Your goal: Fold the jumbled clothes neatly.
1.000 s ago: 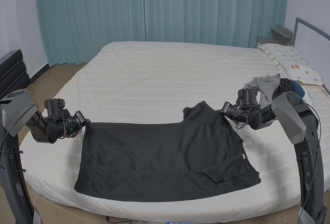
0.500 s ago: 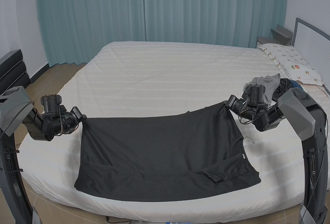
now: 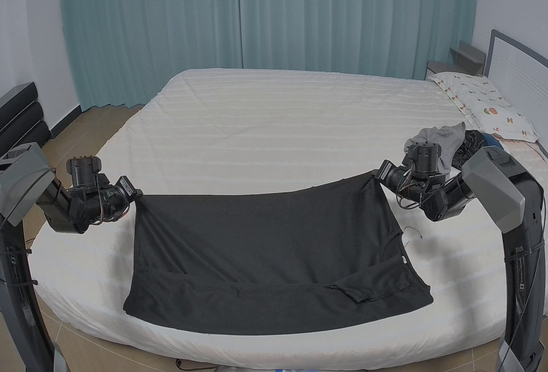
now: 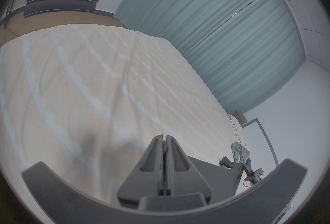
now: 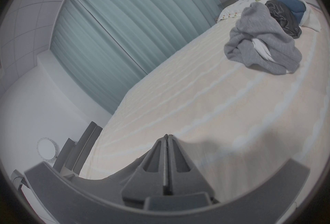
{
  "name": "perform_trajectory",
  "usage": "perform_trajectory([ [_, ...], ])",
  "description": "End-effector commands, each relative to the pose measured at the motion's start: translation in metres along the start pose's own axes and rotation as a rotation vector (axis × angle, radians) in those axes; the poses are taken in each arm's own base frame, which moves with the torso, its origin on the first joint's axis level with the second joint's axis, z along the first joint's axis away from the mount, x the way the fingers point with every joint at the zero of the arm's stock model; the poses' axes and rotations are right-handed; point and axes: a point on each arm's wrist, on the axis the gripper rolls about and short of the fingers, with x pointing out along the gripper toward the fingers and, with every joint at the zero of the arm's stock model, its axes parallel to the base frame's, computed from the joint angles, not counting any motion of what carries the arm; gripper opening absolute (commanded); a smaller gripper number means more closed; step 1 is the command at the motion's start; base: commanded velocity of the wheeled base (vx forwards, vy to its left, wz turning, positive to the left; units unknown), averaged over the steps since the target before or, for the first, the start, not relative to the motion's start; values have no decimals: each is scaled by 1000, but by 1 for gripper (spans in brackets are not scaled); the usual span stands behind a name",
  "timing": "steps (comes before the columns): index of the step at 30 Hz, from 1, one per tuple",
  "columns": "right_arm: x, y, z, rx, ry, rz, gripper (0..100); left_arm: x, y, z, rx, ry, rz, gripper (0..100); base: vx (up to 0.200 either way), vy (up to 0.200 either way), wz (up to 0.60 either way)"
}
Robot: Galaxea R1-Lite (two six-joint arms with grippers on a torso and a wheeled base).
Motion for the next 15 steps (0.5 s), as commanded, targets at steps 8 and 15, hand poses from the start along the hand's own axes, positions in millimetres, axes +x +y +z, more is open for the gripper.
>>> perform_trajectory([
  [8,0,-5,2,-3,-32,12,0,1,4,1,-5,-2,6,0,0,0,0],
  [15,-6,-7,-1,2,-7,2,0,-2,5,1,-8,-1,12,0,0,0,0],
])
